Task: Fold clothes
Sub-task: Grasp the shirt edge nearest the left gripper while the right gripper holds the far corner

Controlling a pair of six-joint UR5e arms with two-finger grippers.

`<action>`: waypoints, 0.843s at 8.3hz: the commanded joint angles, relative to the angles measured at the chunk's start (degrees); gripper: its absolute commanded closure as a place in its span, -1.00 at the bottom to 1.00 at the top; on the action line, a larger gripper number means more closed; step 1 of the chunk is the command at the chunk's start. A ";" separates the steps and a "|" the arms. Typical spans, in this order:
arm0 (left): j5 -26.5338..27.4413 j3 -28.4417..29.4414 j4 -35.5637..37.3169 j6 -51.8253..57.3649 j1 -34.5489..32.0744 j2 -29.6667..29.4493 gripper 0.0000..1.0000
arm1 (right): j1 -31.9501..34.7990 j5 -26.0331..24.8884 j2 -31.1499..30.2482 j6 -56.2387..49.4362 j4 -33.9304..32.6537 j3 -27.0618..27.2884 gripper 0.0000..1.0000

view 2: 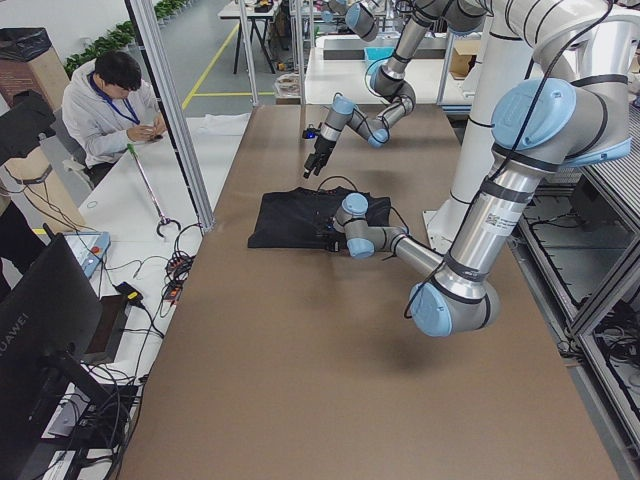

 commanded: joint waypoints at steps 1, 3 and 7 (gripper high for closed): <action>0.14 -0.05 0.00 0.17 -0.03 0.07 1.00 | 0.00 0.00 -0.04 -0.10 0.00 0.01 -0.87; -0.03 -0.66 0.00 3.76 -0.73 0.60 1.00 | 0.00 -0.09 -0.04 -0.10 0.00 -0.08 -0.87; -0.65 -7.24 -0.88 7.03 -2.40 8.40 1.00 | -1.05 -0.09 0.14 -0.02 0.00 -0.26 -0.87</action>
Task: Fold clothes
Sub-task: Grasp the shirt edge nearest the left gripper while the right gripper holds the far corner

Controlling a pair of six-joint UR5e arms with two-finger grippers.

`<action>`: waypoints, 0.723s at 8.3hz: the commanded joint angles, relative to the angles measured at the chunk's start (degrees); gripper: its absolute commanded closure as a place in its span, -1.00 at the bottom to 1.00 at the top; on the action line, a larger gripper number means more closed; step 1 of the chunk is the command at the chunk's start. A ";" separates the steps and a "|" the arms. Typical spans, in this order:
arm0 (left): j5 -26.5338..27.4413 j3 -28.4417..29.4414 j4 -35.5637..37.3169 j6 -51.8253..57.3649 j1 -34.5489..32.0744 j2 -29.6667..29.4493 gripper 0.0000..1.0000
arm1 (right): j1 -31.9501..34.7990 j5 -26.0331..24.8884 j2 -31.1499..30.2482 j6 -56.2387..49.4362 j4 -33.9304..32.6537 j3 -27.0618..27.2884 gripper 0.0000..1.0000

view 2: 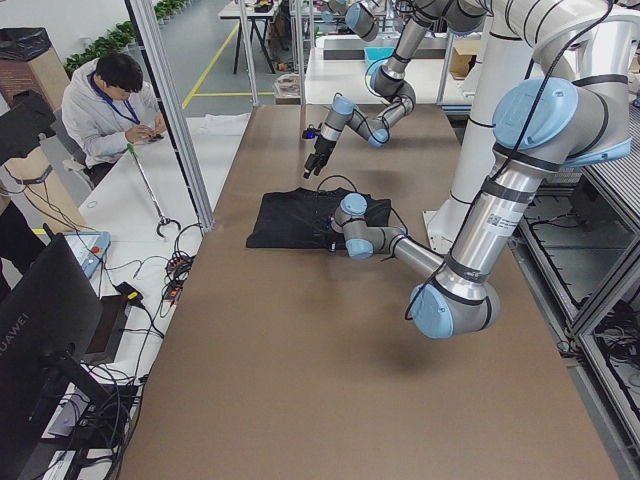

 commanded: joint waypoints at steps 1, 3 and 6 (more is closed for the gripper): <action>-0.08 -4.49 -0.49 0.86 -0.49 5.20 1.00 | -0.36 -0.02 0.16 0.02 0.00 -0.13 -0.87; -0.25 -6.33 -0.49 0.86 -0.66 5.55 -0.64 | -0.54 -0.02 -0.10 -0.06 0.00 -0.13 -0.87; -1.30 -14.66 -0.31 0.69 -0.49 11.15 -1.00 | -3.15 -2.37 -2.12 -0.07 0.00 -0.13 -0.87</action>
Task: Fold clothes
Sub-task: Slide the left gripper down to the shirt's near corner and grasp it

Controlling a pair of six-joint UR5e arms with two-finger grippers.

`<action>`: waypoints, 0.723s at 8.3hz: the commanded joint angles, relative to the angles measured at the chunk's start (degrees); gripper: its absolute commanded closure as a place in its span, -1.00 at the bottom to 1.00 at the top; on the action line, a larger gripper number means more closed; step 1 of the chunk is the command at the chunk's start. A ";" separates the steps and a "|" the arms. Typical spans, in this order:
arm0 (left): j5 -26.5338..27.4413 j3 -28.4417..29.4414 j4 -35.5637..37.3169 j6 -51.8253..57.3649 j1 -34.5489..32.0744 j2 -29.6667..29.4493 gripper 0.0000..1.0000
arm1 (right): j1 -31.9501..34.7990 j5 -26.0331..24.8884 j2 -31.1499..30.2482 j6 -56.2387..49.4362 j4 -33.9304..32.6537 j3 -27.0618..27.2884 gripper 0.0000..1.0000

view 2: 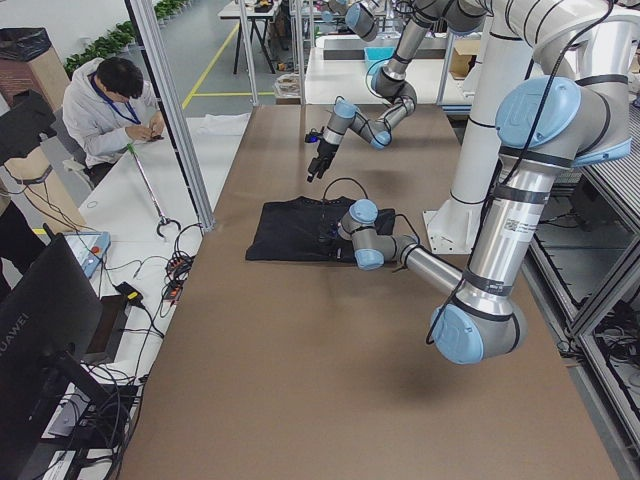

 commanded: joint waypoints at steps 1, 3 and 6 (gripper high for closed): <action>-0.34 -6.56 -0.02 -2.08 0.13 6.72 -1.00 | -4.92 -5.42 -1.28 -0.01 0.00 -0.17 -0.87; 0.01 -11.56 -2.72 -9.35 3.10 13.39 -1.00 | -6.61 -6.68 -1.19 0.34 0.09 0.09 -0.87; 13.23 -13.61 -13.20 -21.31 15.30 20.36 -1.00 | -6.88 -7.30 -1.19 0.61 0.09 0.17 -0.87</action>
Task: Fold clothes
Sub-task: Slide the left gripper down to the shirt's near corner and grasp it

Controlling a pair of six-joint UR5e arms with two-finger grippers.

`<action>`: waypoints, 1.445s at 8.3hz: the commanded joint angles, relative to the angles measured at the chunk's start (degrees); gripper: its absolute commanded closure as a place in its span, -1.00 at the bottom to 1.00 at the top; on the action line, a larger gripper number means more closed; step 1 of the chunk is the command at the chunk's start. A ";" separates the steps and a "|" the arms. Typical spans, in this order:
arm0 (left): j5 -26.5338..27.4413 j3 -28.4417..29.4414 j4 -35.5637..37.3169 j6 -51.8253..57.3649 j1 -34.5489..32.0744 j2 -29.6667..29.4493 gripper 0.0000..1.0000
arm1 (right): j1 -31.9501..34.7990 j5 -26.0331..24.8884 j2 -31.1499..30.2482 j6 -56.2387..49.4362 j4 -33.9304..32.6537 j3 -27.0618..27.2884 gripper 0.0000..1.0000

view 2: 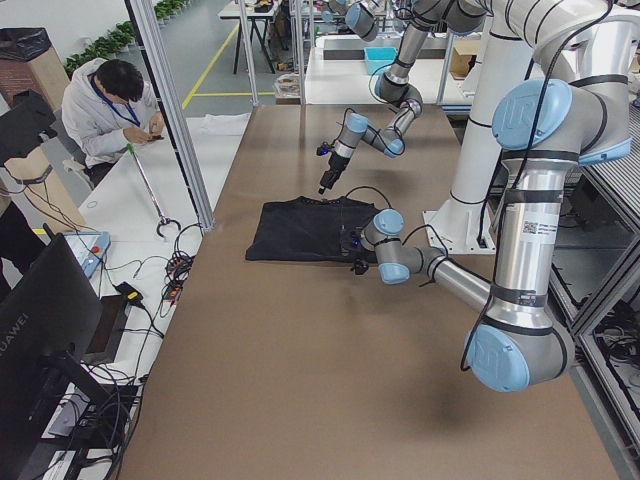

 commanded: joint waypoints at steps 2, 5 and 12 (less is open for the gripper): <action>14.97 -0.92 -5.00 -15.32 13.77 2.88 -1.00 | -0.20 -0.35 -0.01 0.12 0.03 0.14 -0.87; 17.54 -0.13 -4.83 -18.08 16.61 0.69 -1.00 | -0.20 -0.35 0.08 0.04 0.03 0.23 -0.87; 20.96 3.21 -4.56 -18.08 17.84 -2.83 -0.71 | -0.20 -0.35 -0.01 -0.23 0.03 0.23 -0.87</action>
